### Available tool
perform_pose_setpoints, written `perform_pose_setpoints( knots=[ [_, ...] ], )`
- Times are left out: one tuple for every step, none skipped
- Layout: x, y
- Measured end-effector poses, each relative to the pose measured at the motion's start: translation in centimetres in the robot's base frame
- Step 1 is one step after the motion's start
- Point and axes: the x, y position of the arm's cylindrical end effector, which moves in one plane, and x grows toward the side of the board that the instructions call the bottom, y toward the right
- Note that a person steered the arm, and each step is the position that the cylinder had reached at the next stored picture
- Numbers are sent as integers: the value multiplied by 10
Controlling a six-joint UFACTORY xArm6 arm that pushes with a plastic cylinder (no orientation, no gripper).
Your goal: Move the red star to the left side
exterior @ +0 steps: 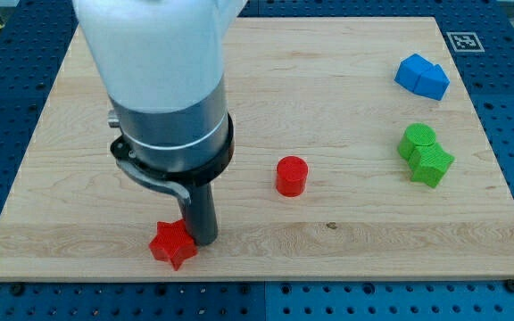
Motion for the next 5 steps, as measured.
perform_pose_setpoints(
  knots=[
    [7,10],
    [7,30],
    [8,36],
    [10,10],
    [16,-24]
  ],
)
